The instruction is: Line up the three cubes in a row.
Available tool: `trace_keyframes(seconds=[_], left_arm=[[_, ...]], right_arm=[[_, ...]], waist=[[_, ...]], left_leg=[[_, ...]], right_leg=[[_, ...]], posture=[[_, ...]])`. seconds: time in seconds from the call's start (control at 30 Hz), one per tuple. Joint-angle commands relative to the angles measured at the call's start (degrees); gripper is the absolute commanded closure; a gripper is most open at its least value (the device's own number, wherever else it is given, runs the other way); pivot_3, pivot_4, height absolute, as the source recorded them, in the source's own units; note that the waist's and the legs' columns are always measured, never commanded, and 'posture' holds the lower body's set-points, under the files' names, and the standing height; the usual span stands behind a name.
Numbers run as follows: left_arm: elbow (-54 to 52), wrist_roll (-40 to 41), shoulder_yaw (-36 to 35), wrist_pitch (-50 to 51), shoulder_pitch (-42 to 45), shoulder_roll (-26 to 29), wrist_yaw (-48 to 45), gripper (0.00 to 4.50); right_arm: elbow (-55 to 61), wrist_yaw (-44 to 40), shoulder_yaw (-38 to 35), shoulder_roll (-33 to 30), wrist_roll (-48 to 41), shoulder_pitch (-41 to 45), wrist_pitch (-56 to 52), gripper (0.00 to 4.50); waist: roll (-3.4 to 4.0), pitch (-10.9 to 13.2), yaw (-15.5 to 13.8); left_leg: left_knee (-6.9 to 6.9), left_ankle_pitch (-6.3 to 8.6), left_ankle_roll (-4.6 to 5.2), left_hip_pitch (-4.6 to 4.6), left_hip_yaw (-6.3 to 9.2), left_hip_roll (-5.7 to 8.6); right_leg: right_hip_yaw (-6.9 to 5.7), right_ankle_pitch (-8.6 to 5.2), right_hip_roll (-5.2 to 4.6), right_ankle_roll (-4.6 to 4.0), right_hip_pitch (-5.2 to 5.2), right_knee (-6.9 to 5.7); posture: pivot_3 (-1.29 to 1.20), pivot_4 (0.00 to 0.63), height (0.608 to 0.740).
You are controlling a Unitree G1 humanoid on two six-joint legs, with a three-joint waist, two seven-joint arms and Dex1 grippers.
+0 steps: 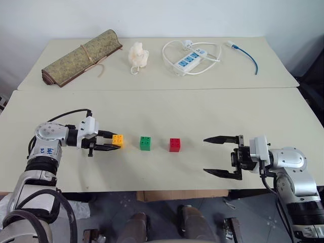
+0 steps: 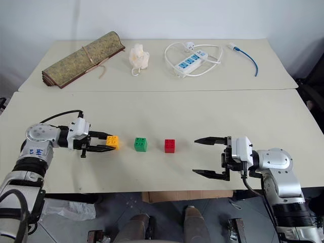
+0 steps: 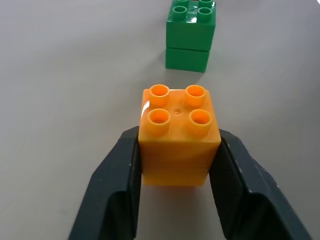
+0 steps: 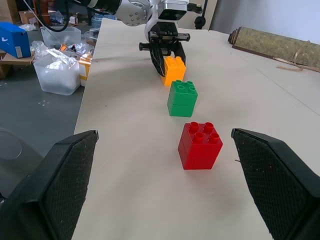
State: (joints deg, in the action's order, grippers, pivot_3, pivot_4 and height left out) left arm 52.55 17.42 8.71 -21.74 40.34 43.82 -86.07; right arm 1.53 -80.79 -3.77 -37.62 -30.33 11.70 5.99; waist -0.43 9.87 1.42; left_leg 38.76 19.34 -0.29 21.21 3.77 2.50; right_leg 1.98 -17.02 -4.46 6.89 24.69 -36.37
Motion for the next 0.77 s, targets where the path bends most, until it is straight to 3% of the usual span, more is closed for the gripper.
trace_keyframes(seconds=[0.03,0.17,0.3,0.5,0.77], left_arm=[[-0.97,0.90,-0.82,-0.88,-0.27,0.99,-6.43,1.40],[-3.29,2.76,-6.31,0.73,-2.08,3.38,-3.88,0.23],[-10.56,5.18,-12.32,3.08,-8.68,6.78,-0.63,0.23],[-29.52,12.63,-25.10,15.07,-23.42,10.71,6.56,0.23],[-36.17,9.28,-31.40,13.88,-31.72,9.60,14.22,0.23]], right_arm=[[-0.66,-0.76,-0.34,-0.02,-0.33,1.32,0.83,0.00],[-2.89,-2.62,0.51,0.29,-0.62,4.38,1.05,0.00],[-4.30,-4.02,0.48,-0.05,-1.05,7.33,0.63,0.00],[-4.81,-4.43,0.87,0.94,-2.13,11.94,-1.03,0.00],[-9.21,-6.51,1.99,2.66,-0.75,14.72,0.12,0.00]], waist=[[0.00,0.00,-0.08],[-0.01,0.01,-0.06],[0.01,0.01,0.34],[0.04,0.04,0.01],[0.07,0.05,-1.22]], left_leg=[[0.01,0.00,0.00,0.01,0.01,0.00],[0.13,0.01,0.02,0.05,0.01,0.01],[0.10,0.04,-0.02,0.05,0.01,-0.05],[0.12,0.08,-0.02,0.05,0.01,-0.13],[0.11,0.15,0.04,0.03,0.10,-0.07]], right_leg=[[-0.01,0.00,0.00,0.00,0.00,-0.01],[-0.02,0.00,-0.02,0.00,0.00,-0.03],[-0.01,0.00,0.00,-0.01,0.04,-0.03],[0.07,-0.02,-0.01,-0.05,0.04,-0.03],[0.01,-0.03,-0.06,-0.05,-0.09,0.26]], posture=[[0.00,0.150,0.740],[0.00,0.150,0.740],[0.00,0.150,0.740],[0.00,0.150,0.740],[0.00,0.150,0.740]])
